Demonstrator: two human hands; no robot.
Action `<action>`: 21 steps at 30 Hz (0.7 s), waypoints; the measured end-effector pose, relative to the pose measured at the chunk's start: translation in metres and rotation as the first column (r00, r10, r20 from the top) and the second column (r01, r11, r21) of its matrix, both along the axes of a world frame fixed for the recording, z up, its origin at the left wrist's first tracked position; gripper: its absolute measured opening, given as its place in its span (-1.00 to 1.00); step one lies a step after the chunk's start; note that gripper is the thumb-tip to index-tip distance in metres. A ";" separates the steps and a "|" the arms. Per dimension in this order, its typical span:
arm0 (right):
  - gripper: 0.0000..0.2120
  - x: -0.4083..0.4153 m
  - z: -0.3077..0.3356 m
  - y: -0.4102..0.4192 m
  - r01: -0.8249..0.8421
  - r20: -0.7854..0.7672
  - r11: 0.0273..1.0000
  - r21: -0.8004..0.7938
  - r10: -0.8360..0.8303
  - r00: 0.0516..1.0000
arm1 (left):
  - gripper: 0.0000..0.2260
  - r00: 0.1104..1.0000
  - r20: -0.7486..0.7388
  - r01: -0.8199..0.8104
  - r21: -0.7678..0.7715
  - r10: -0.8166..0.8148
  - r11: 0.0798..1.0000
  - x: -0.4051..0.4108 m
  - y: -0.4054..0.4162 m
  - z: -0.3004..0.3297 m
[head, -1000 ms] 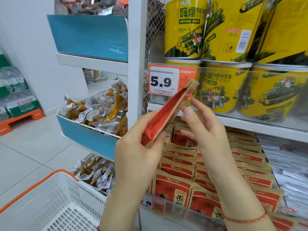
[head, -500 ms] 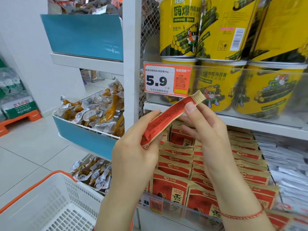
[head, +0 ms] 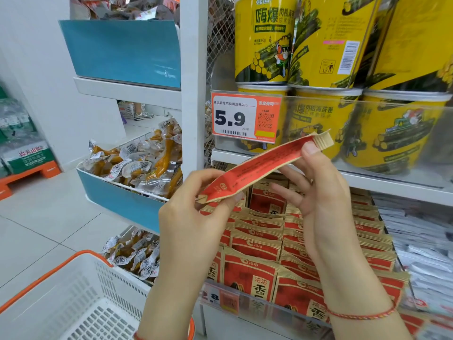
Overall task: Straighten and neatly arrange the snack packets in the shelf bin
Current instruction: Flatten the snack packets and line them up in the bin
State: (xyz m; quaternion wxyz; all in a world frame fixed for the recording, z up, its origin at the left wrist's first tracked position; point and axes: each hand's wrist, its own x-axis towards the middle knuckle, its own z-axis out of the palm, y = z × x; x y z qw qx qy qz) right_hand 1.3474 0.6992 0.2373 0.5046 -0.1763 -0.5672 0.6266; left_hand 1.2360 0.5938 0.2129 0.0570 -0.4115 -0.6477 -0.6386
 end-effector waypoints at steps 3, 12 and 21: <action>-0.46 0.000 0.001 -0.003 -0.084 0.112 0.996 0.041 0.079 0.991 | -0.77 1.000 -0.002 -0.005 -0.012 0.005 1.000 0.000 -0.002 0.001; -0.36 -0.008 -0.002 -0.007 -0.057 0.179 0.997 0.050 0.047 0.983 | -0.64 0.948 0.187 0.260 0.005 -0.256 0.966 -0.004 -0.004 0.005; -0.35 0.000 -0.001 0.000 -0.023 0.194 0.997 0.080 0.007 0.981 | -0.86 0.894 0.281 0.365 -0.006 -0.349 0.931 -0.013 -0.013 0.009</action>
